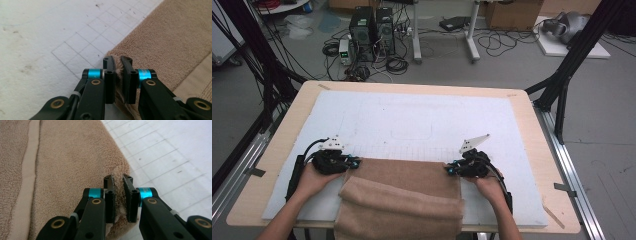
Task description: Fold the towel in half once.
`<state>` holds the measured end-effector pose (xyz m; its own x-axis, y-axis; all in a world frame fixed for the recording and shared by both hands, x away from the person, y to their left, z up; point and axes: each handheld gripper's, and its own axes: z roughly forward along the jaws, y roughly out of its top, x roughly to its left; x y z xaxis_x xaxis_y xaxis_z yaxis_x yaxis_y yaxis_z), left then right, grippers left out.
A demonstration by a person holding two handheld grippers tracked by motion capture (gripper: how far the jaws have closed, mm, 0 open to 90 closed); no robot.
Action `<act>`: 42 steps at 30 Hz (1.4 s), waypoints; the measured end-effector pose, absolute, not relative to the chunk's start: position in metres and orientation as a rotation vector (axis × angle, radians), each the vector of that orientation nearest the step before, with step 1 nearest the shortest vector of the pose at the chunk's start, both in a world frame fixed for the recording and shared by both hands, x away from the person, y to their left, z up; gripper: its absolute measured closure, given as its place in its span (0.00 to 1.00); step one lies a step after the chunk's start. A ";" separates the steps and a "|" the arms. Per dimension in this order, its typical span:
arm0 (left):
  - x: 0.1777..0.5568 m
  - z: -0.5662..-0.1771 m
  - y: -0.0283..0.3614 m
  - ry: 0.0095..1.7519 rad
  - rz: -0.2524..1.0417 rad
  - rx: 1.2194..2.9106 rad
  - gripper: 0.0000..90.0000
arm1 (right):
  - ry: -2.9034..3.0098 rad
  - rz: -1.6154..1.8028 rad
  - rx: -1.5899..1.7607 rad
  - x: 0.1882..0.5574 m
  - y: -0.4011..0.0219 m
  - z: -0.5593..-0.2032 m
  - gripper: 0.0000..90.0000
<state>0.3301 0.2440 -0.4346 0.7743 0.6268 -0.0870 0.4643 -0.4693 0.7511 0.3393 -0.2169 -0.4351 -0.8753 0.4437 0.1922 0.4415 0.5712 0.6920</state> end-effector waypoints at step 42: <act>0.422 -0.368 0.241 0.963 0.416 1.995 0.66 | 2.534 1.179 0.977 0.437 -0.214 -0.355 0.56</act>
<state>0.4216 0.2412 -0.3684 0.6467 0.7600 -0.0648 0.4734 -0.3332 0.8154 0.4369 -0.2137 -0.3549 -0.7676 0.6321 0.1066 0.4887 0.4695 0.7353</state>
